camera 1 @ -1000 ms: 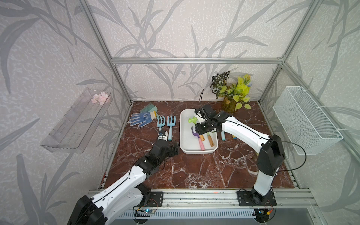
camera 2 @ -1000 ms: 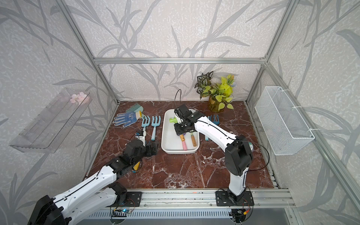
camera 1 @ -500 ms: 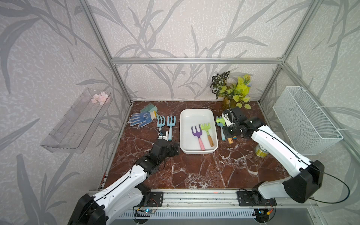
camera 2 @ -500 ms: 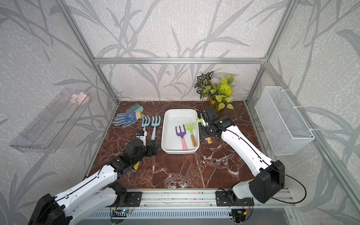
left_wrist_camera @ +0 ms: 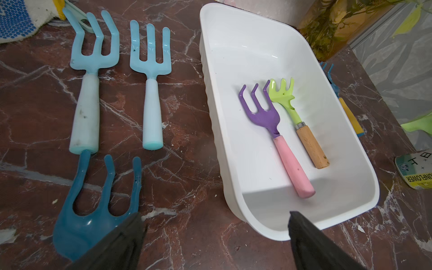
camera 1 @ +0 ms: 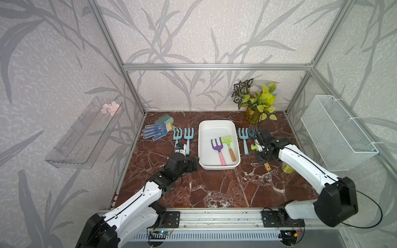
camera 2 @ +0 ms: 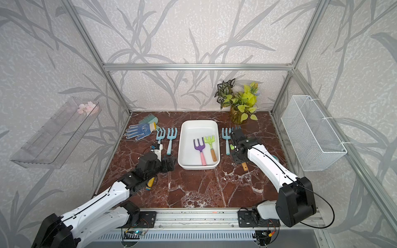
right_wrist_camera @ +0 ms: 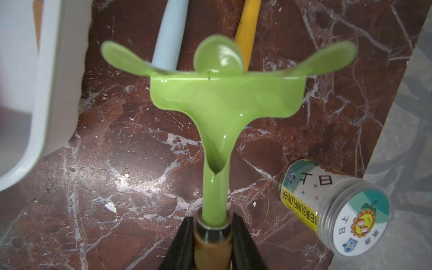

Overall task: Take the hand rake out of the storage box
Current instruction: Place the rake at the center of the board.

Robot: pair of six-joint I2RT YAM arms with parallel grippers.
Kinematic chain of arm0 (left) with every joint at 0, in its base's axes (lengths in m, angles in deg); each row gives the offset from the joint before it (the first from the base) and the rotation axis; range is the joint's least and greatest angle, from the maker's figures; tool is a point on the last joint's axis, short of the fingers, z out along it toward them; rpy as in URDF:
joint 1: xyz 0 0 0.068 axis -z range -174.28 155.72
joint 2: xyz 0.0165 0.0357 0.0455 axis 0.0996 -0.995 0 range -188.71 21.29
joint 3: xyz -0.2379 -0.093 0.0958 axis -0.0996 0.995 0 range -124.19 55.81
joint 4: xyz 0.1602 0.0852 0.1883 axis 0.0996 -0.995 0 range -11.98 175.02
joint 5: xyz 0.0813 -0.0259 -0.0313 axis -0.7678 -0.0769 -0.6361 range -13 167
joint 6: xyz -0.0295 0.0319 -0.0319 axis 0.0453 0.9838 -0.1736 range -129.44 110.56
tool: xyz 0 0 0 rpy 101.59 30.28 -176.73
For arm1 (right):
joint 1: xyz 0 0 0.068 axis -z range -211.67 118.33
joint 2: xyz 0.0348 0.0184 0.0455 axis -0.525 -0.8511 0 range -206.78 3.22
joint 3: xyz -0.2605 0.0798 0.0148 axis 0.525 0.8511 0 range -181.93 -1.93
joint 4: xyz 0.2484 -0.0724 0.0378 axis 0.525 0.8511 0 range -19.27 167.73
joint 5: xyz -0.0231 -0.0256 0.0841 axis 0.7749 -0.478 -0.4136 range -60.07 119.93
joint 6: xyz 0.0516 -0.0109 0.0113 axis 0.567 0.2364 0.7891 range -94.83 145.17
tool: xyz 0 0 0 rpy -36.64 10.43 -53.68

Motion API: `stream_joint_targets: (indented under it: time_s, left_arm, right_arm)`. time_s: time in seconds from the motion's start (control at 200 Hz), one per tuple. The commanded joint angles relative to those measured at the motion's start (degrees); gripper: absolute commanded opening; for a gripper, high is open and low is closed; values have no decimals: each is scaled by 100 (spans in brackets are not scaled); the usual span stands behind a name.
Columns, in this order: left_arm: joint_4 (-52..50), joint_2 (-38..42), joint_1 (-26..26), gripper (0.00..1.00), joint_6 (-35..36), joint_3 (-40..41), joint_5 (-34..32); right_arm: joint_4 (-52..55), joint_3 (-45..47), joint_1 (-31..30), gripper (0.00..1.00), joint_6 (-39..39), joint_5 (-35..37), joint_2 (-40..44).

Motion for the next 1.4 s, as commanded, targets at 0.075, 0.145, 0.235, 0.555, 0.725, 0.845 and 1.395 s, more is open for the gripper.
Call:
stream_joint_targets:
  time_s: [0.075, 0.145, 0.235, 0.555, 0.725, 0.845, 1.395]
  left_arm:
    - [151, -31, -45, 97, 107, -2, 112]
    - [161, -44, -58, 97, 107, 3, 131]
    - [163, -40, -80, 97, 109, -1, 147]
    - [165, -30, -122, 97, 94, 9, 179]
    - [172, -35, -141, 97, 90, 16, 197]
    - [179, -40, -158, 97, 76, 16, 202]
    - [170, -12, -200, 97, 57, 25, 220]
  right_arm:
    - [567, -118, 267, 18, 89, -251, -291]
    - [686, -131, 409, 18, 101, -388, -469]
    - [792, -169, 519, 18, 90, -428, -721]
    - [887, -380, 761, 18, -5, -821, -1526]
    - [908, -444, 813, 18, -25, -901, -1773]
    - [917, -466, 921, 19, -31, -998, -1877]
    - [1167, -574, 1198, 25, -43, -1200, -2600]
